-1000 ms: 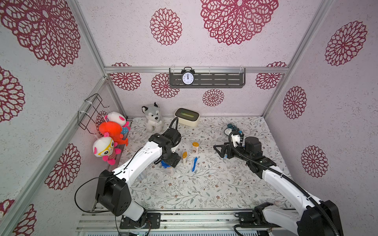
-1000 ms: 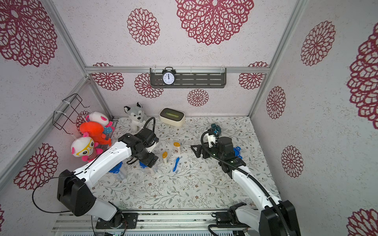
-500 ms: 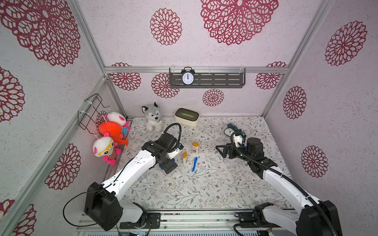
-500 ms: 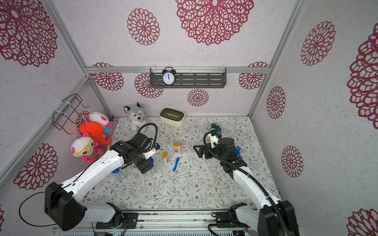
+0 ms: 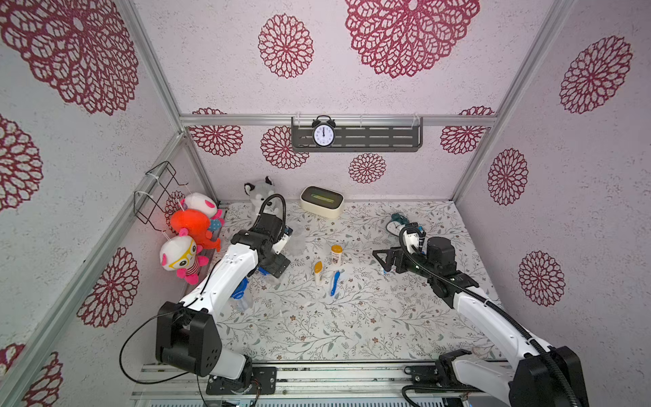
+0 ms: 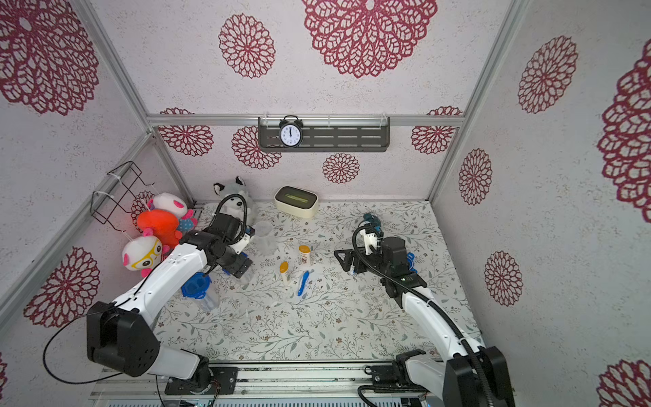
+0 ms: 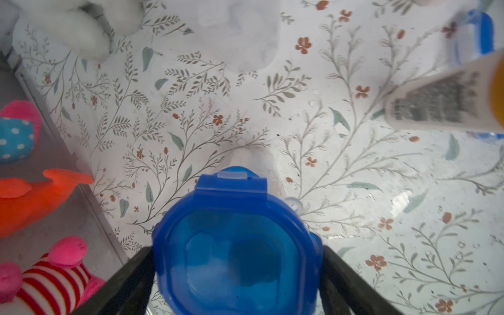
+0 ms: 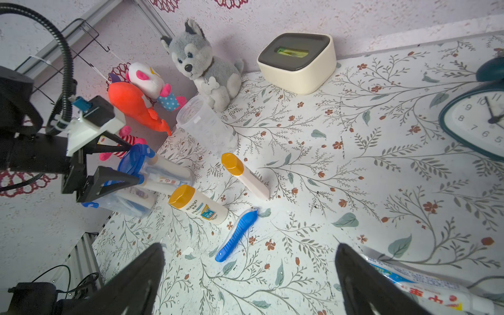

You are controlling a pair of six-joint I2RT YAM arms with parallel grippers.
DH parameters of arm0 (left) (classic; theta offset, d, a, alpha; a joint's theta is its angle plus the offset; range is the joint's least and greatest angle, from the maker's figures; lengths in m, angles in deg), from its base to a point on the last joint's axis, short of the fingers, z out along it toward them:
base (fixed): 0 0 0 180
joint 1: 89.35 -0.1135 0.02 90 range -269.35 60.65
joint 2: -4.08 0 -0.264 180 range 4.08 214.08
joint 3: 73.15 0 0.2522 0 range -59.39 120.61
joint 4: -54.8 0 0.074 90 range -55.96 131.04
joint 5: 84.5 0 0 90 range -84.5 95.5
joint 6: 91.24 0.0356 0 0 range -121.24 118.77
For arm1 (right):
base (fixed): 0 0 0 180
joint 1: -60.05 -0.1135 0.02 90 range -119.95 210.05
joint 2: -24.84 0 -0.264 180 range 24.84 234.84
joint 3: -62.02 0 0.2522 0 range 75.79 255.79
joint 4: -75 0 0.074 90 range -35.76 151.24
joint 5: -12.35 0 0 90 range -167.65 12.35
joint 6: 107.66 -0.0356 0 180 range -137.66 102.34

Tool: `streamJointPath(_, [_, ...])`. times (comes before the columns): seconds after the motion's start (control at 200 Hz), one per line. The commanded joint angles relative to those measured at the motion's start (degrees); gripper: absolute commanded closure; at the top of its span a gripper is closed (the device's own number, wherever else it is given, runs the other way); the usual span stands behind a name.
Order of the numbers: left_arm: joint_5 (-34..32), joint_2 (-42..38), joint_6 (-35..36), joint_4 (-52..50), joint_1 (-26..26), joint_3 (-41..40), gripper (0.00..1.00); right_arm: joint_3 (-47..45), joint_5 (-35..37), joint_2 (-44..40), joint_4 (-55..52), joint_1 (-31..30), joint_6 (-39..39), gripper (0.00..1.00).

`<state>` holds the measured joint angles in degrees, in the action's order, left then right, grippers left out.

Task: Pack away toiletry kits
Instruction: Move the container to the center of the board.

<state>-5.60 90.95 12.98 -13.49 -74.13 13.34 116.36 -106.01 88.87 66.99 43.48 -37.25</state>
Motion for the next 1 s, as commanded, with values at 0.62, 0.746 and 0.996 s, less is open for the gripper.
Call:
streamJointPath(0.62, [2.05,7.87,-5.15,1.74,-11.79,10.87,0.02,0.18,-1.49,-0.99,1.16,1.73,-0.36,0.01])
streamJointPath(0.746, [3.71,5.7,-5.93,2.9,-12.41,11.84,0.02,0.82,-0.05,-0.31,-0.03,1.74,-0.06,0.01])
streamJointPath(0.996, [4.66,0.78,-25.1,9.68,-9.67,14.56,0.01,3.11,2.31,2.92,-1.28,1.73,-0.97,0.05])
